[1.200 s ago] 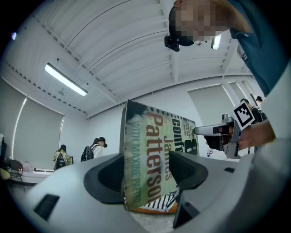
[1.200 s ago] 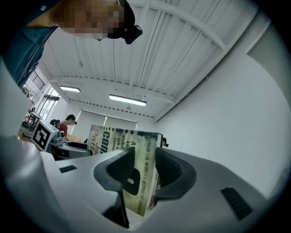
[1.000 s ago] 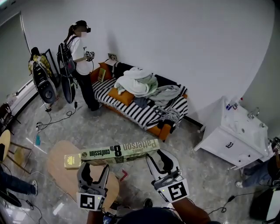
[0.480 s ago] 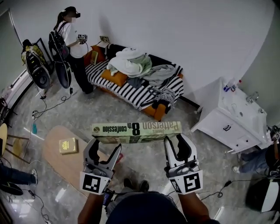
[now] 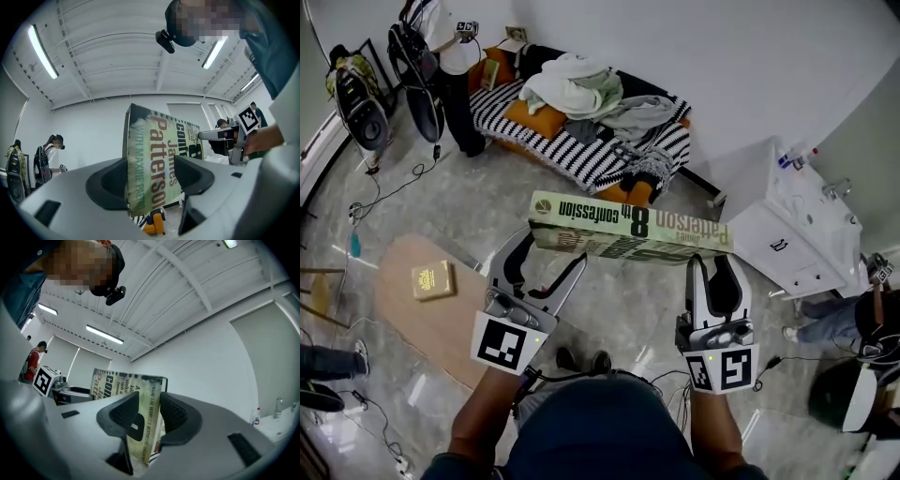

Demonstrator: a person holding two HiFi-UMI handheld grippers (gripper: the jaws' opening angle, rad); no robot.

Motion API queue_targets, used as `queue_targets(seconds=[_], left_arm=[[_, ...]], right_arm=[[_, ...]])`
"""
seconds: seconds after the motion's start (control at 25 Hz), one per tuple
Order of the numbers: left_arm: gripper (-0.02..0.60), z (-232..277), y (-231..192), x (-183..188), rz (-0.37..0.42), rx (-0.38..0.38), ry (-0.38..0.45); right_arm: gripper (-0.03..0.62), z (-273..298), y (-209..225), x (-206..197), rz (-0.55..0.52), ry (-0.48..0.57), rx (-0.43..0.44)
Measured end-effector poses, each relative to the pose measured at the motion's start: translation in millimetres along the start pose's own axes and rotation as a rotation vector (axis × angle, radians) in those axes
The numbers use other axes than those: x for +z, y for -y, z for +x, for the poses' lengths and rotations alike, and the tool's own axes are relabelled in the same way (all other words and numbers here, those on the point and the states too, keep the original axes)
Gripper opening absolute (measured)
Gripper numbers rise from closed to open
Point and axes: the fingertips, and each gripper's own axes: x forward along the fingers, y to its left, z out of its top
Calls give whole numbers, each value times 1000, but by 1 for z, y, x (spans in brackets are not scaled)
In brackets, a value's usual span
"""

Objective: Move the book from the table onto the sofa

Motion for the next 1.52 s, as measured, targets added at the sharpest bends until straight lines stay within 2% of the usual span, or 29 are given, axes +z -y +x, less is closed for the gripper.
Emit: queue_targets(seconds=[0.24,0.44,0.6,0.8,0.92,1.16,1.52], left_arm=[[290,20,-7,-11,-10,-43,20],[290,52,-20,-5,-22,-55,-8],[290,87,-21,-7,17,-50,47],[290,123,-13,-23,-2,-25,-23],[290,152,-10,-21,33,-3,2],[290,217,1,-26,46,34,-13],[290,221,2,-31,37,35,-20]], right_arm=[[150,9,7,-9,-20,0,-41],[150,38,28,-6,-15,-18,-51],[150,52,54,-19,-9,-14,-46],[150,71,92,-37,14,-9,-21],[150,83,119,-47,29,-6,0],[150,112,182,-63,44,1,37],[149,113,184,-64,41,7,37]])
